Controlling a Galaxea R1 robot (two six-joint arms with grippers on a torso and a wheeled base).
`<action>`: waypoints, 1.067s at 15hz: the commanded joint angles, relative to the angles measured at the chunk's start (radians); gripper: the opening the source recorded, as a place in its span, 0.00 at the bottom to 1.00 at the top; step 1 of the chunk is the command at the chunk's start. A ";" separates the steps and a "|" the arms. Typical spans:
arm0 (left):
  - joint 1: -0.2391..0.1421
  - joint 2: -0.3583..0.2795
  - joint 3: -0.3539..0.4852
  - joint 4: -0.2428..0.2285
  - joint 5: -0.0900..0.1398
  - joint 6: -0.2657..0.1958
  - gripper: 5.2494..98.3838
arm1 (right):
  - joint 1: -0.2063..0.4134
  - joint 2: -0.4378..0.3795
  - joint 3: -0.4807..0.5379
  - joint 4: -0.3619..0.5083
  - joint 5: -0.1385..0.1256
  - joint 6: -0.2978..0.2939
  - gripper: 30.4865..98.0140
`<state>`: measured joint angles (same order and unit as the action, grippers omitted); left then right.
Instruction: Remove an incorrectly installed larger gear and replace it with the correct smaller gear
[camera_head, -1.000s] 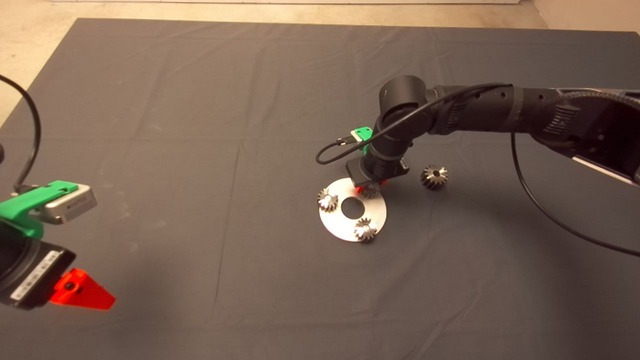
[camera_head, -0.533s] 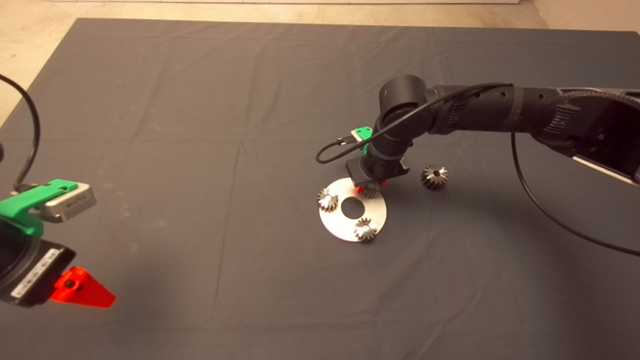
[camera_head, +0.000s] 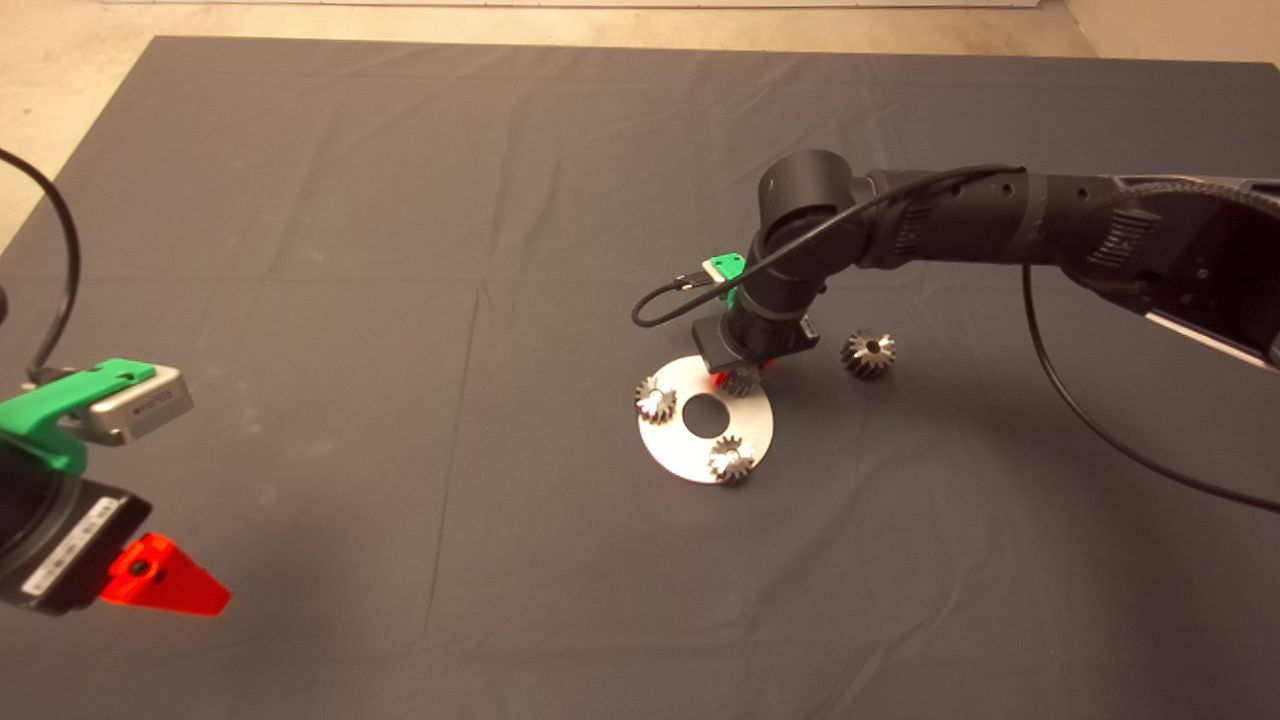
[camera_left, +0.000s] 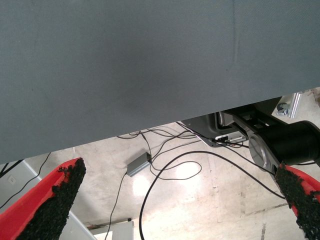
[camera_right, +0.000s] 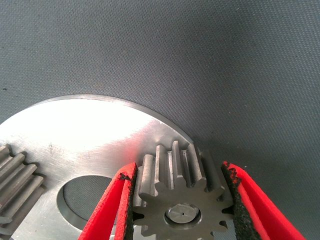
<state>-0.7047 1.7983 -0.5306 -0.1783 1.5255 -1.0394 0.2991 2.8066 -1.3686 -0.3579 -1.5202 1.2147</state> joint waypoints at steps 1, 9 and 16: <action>-0.010 -0.001 -0.001 -0.010 0.133 0.002 1.00 | 0.036 0.008 0.005 -0.001 -0.043 0.008 0.13; -0.010 0.002 -0.001 -0.010 0.133 0.001 1.00 | 0.066 0.009 0.008 0.002 -0.043 0.008 0.15; -0.010 0.005 -0.006 -0.010 0.133 0.002 1.00 | 0.101 0.015 0.031 0.031 -0.041 0.009 0.20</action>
<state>-0.7047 1.8002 -0.5345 -0.1783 1.5255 -1.0391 0.3591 2.8124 -1.3483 -0.3511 -1.5255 1.2174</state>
